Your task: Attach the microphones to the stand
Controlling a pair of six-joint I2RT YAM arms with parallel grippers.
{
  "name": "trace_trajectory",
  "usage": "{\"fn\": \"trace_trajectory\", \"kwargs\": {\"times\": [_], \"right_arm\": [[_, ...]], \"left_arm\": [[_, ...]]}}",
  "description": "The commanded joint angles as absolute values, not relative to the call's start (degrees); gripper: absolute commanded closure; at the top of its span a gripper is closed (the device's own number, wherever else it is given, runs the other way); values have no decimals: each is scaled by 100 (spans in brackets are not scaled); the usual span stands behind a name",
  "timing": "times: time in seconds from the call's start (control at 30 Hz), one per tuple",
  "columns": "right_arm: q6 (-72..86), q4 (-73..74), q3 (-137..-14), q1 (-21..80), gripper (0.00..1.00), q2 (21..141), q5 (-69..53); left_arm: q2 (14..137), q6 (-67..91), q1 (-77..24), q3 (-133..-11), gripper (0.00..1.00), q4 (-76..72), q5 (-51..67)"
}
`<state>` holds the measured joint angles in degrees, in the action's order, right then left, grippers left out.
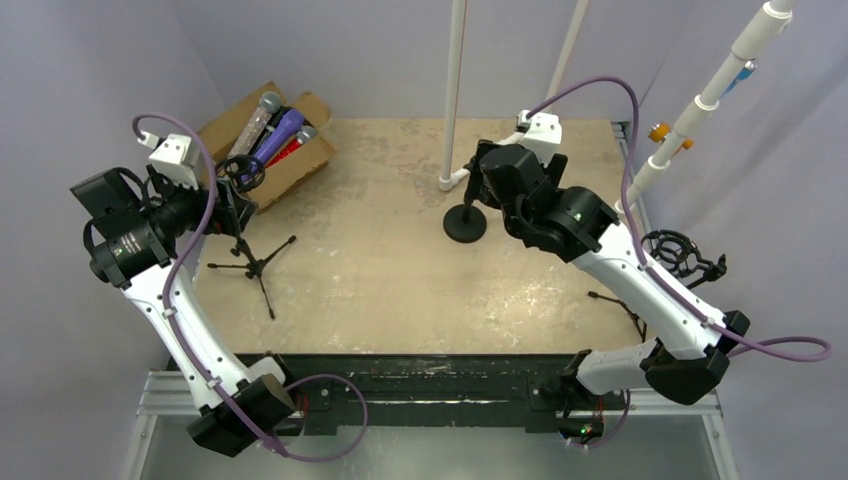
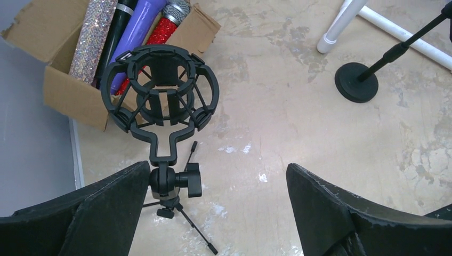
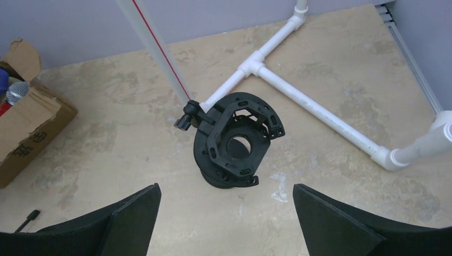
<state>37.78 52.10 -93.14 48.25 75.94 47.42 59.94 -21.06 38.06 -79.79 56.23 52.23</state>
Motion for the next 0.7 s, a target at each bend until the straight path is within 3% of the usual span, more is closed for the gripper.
{"fn": "trace_trajectory", "kwargs": {"times": [0.0, 0.07, 0.2, 0.37, 0.67], "right_arm": [[3274, 4632, -9502, 4861, 1, 7806, 4942], [3269, 4669, -9738, 4948, 1, 8103, 5012], [3236, 4606, -9882, 5137, 1, 8462, 5099], [3363, 4231, -9141, 5251, 6, 8322, 4967], [3652, 3302, -7624, 5585, 15, 8289, 4819]], "left_arm": [[5917, -1721, 3771, -8485, 0, 5496, 5264], [5987, -1625, 3504, -8712, 0, 5484, 5286], [6355, -1887, 1738, -9168, 0, 5726, 3946], [7361, -1889, 250, -9352, 0, 5586, 2778], [8615, -1760, -434, -8245, 0, 3522, 763]]}}
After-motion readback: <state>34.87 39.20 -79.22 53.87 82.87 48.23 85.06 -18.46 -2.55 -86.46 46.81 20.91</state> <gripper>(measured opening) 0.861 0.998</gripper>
